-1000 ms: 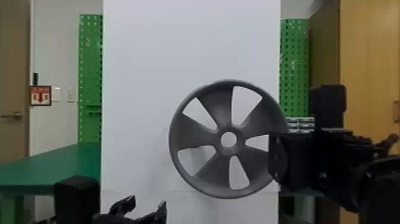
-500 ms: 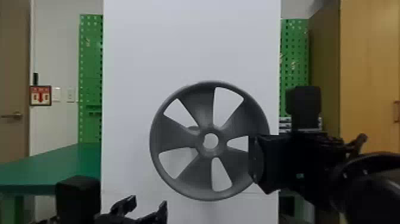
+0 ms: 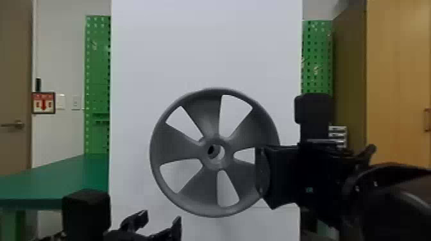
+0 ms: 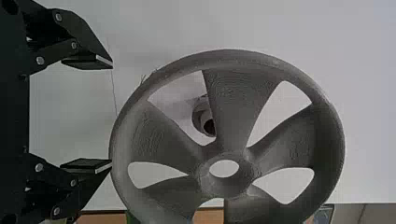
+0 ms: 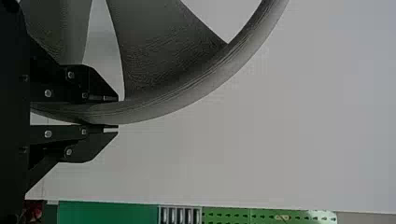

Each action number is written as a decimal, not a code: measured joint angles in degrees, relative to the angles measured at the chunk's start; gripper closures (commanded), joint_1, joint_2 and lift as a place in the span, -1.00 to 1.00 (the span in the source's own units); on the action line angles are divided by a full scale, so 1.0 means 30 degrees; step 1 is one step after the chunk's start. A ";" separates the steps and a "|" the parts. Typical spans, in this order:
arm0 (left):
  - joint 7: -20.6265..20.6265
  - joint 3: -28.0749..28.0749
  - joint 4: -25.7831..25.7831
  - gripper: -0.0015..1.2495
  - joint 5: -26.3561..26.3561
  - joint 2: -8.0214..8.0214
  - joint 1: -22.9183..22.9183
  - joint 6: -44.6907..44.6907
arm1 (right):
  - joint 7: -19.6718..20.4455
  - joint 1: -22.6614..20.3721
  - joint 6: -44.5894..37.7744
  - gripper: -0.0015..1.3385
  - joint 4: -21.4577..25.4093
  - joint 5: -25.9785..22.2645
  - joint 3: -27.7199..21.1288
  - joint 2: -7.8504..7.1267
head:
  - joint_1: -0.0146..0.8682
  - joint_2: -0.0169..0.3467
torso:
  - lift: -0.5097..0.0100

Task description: Hold the wheel and insert it

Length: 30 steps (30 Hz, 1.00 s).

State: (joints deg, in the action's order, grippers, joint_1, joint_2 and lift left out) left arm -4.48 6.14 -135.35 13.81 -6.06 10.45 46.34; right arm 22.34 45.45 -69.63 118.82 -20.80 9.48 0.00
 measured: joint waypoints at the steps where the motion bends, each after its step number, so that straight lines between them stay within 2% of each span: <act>1: 0.0000 0.0003 0.0000 -0.21 -0.0003 0.0000 0.0001 0.0001 | 0.0061 0.0000 0.0091 0.80 -0.0048 -0.0079 0.0057 0.0000 | -0.97 -0.70 | -0.91; 14: 0.0000 0.0061 0.0000 -0.21 -0.0045 0.0000 0.0031 0.0012 | 0.0313 0.0263 0.0639 0.80 -0.0567 -0.0392 0.0775 0.0000 | -0.97 -0.70 | -0.91; 30: 0.0000 0.0085 0.0000 -0.21 -0.0064 0.0000 0.0032 0.0016 | 0.0341 0.0289 0.0859 0.80 -0.0638 -0.0392 0.0759 0.0000 | -0.97 -0.70 | -0.91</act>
State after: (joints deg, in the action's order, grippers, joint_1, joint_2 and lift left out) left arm -4.48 6.39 -135.35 13.62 -6.06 10.55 46.39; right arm 23.37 46.32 -67.06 116.90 -21.97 11.75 0.00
